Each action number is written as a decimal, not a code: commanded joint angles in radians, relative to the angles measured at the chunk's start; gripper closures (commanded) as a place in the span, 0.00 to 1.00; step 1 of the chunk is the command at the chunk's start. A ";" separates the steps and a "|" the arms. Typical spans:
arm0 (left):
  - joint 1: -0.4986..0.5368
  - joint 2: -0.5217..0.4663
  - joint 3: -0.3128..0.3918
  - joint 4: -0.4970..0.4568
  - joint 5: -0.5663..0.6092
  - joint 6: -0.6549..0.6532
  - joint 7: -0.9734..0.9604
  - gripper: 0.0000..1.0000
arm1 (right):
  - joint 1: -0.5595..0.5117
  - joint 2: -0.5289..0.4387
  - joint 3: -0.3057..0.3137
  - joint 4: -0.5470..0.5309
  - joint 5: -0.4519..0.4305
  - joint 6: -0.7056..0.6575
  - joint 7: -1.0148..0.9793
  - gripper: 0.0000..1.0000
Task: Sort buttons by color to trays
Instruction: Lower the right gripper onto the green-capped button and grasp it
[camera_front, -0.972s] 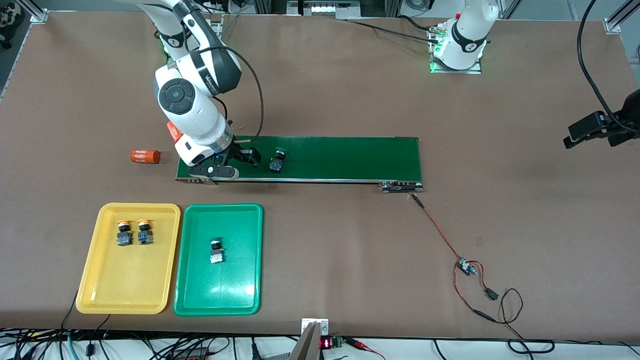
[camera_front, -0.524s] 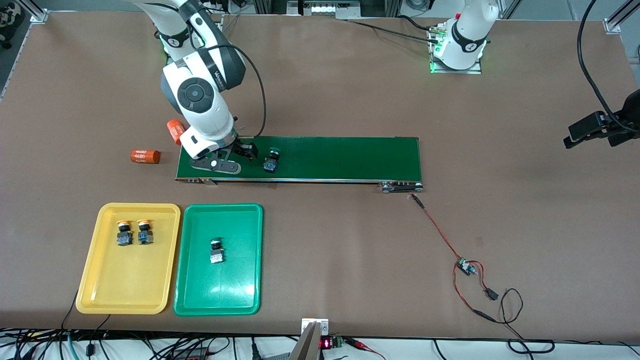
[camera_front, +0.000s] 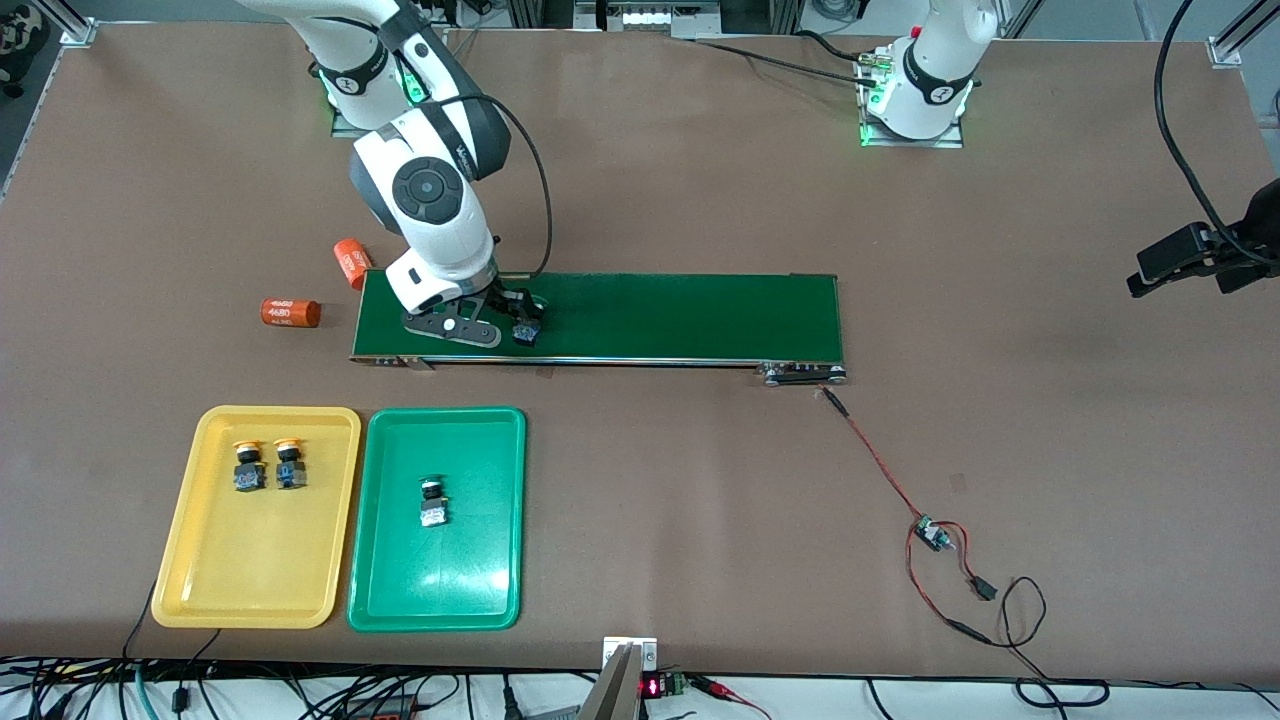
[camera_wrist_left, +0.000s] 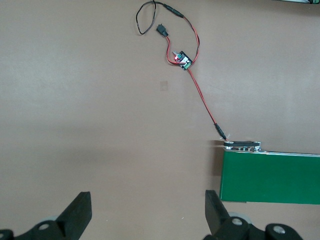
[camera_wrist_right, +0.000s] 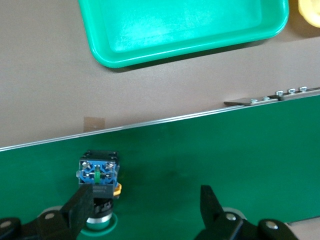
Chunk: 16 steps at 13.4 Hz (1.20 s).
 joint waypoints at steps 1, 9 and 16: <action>0.006 -0.016 -0.002 -0.019 -0.014 0.022 0.010 0.00 | 0.004 0.021 0.003 0.016 -0.033 0.019 0.027 0.05; 0.006 -0.016 -0.001 -0.020 -0.013 0.019 0.012 0.00 | 0.002 0.044 0.003 0.014 -0.038 0.041 0.025 0.05; 0.018 -0.016 0.004 -0.023 -0.020 0.019 0.013 0.00 | -0.010 0.085 0.002 0.014 -0.084 0.042 0.008 0.14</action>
